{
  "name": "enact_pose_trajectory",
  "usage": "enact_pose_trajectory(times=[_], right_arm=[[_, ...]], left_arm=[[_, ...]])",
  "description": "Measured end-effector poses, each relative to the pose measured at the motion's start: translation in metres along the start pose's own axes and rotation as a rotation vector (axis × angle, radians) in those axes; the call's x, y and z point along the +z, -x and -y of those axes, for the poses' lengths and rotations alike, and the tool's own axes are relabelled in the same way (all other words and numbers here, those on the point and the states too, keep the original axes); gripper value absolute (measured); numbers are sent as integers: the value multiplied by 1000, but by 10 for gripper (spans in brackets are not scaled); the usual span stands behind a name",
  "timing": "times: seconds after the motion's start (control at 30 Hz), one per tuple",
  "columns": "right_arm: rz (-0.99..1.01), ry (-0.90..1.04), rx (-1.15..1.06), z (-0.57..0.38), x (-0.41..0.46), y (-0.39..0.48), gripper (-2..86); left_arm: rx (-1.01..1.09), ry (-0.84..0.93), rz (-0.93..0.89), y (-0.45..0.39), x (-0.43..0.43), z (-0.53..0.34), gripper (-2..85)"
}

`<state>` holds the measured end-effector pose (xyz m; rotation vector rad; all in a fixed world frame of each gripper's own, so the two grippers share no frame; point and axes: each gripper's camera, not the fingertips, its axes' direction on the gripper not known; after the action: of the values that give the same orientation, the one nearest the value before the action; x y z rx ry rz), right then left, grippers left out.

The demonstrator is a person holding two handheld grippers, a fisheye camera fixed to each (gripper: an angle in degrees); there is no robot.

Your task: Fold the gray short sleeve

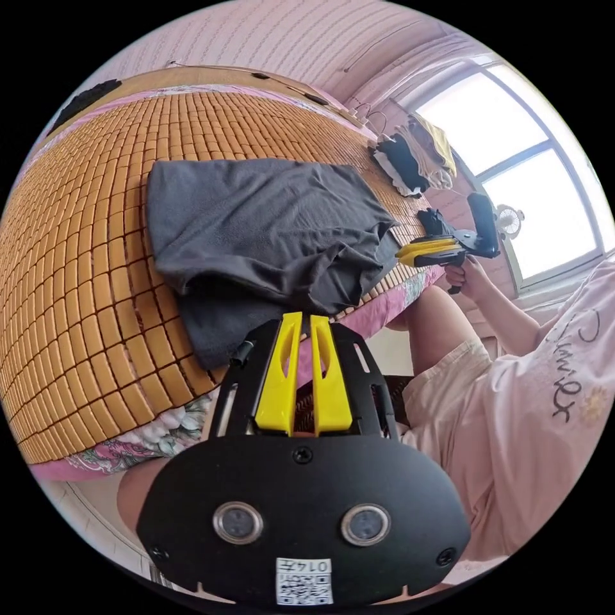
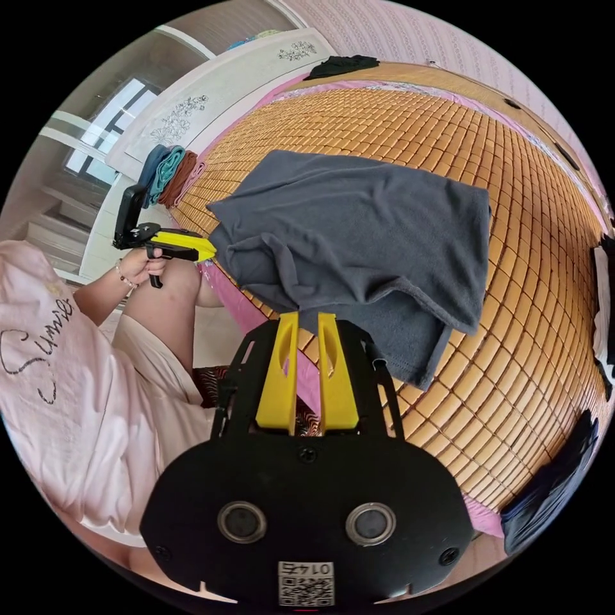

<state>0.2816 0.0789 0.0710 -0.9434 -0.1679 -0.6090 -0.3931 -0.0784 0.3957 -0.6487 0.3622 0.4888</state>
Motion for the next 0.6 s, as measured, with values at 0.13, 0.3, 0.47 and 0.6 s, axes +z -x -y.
enact_pose_trajectory(times=[0.13,0.3,0.47,0.6], right_arm=[[-60,-3,-43,17,14,24,69],[-133,84,-22,37,46,38,32],[-98,69,-45,24,24,52,7],[-65,118,-31,16,31,59,1]], left_arm=[[47,-46,98,-24,7,12,60],[46,81,141,-30,44,26,26],[116,104,161,-43,36,15,-7],[104,149,170,-42,39,4,-9]])
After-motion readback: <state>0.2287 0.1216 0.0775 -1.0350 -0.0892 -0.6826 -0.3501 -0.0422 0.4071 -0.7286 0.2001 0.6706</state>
